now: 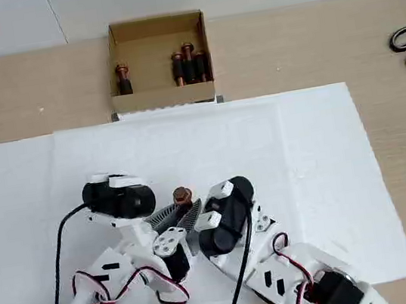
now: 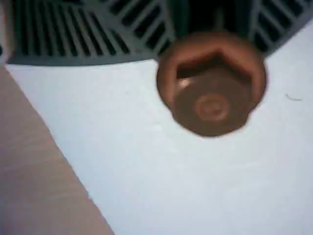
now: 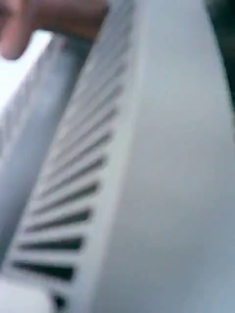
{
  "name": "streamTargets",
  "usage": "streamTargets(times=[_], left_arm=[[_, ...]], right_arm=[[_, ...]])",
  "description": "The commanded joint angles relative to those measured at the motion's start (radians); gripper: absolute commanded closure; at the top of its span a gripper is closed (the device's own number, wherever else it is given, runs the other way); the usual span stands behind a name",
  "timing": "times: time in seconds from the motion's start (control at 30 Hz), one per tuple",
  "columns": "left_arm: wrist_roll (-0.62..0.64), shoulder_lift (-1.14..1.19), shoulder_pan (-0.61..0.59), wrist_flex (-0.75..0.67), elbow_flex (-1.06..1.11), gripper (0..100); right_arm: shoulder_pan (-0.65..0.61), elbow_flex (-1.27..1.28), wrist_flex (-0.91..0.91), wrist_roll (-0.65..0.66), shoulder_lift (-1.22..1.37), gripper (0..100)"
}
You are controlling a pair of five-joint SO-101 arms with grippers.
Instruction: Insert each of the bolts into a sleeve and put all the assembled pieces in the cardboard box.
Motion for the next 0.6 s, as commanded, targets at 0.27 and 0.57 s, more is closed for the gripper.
streamTargets(times=[0.27,0.57], left_arm=[[-0.035,0.012,-0.058,0.008,0.001,72],[-0.061,0.012,-0.094,0.061,-0.114,72]], right_arm=[[-0.002,-0.015,-0.024,0.011,-0.008,99.6],[0.036,-0.009,-0.022,0.011,-0.008,99.6]])
